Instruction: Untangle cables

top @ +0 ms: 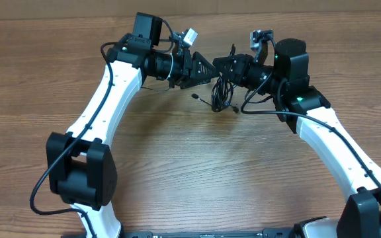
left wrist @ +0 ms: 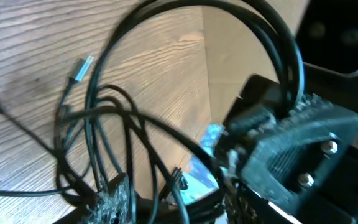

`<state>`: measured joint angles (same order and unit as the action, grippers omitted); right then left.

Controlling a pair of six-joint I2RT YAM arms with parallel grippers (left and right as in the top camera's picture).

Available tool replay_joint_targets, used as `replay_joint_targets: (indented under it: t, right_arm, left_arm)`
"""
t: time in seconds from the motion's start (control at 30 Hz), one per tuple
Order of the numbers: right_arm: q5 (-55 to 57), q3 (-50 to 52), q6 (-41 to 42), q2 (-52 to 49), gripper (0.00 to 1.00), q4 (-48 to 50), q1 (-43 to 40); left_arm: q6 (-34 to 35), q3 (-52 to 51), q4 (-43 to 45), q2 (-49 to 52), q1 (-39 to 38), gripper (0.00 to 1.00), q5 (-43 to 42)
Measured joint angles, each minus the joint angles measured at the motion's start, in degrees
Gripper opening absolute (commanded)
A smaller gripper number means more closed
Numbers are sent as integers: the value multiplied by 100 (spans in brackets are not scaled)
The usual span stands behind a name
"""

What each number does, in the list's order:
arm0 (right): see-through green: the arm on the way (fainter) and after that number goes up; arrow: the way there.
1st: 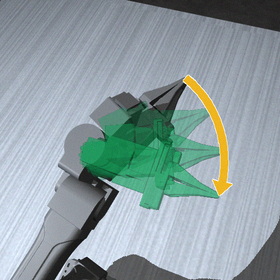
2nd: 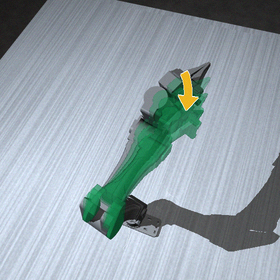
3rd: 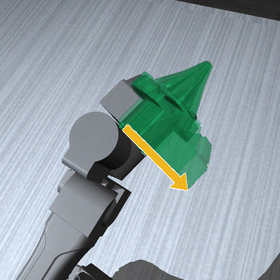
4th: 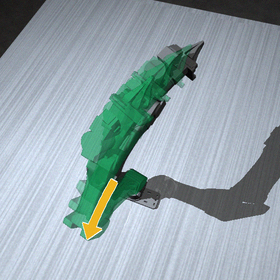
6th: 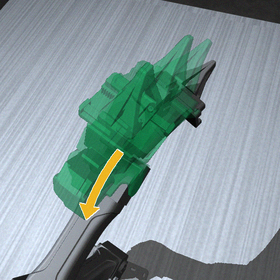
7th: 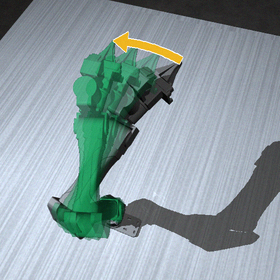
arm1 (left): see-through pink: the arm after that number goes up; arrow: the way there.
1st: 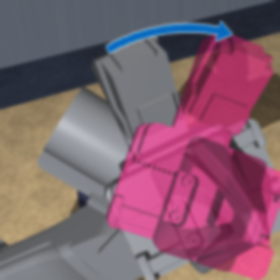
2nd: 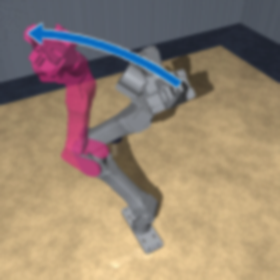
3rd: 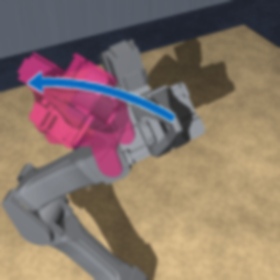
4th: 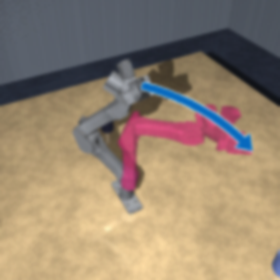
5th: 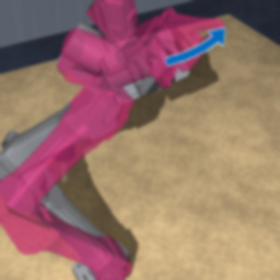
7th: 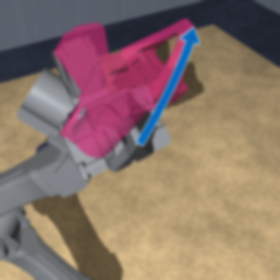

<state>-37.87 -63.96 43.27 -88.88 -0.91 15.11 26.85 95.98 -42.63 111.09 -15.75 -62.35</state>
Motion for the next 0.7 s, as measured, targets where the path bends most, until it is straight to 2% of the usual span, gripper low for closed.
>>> replay_joint_targets:
  t: [0.3,0.53,0.7]
  right_arm:
    - [-114,-2,4,0,4,33,4]
    - [-127,-2,4,0,4,31,9]
    - [-111,-2,4,0,4,-9,4]
  left_arm:
    - [61,0,-605,59,258,50,490]
    - [28,0,-437,59,-101,57,671]
    - [33,0,-400,140,-229,58,704]
